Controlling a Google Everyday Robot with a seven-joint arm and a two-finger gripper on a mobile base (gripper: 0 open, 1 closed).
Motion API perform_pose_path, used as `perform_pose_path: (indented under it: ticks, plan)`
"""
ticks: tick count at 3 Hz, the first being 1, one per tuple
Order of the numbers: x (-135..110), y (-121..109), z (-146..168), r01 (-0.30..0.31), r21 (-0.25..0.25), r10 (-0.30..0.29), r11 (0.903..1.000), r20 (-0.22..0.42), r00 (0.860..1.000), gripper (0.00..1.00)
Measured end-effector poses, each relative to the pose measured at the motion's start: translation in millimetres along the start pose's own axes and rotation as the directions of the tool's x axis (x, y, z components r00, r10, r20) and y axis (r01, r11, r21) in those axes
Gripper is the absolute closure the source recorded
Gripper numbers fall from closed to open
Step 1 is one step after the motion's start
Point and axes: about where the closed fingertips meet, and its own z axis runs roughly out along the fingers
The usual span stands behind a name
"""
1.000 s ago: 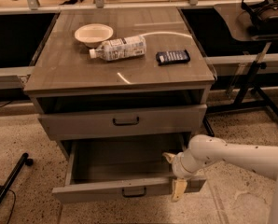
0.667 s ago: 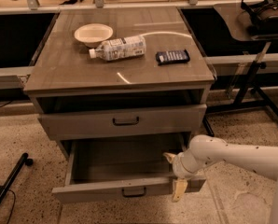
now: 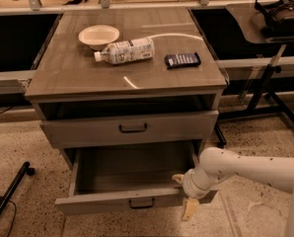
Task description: Open middle drawer
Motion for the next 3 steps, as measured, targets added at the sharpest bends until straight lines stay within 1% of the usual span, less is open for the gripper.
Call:
perform_pose_path:
  ticks: [1,2,3]
  plan:
    - [0.4,13.6,-0.7,-0.008,-0.025,0.008,0.9997,-0.013,1.000,0.38]
    - [0.8,23.8,-2.7,-0.017,-0.039,0.016,0.9991,-0.022,1.000,0.61]
    - [2.2,29.6,-3.2,-0.027,-0.047,0.025,0.9985,-0.025,0.999,0.85]
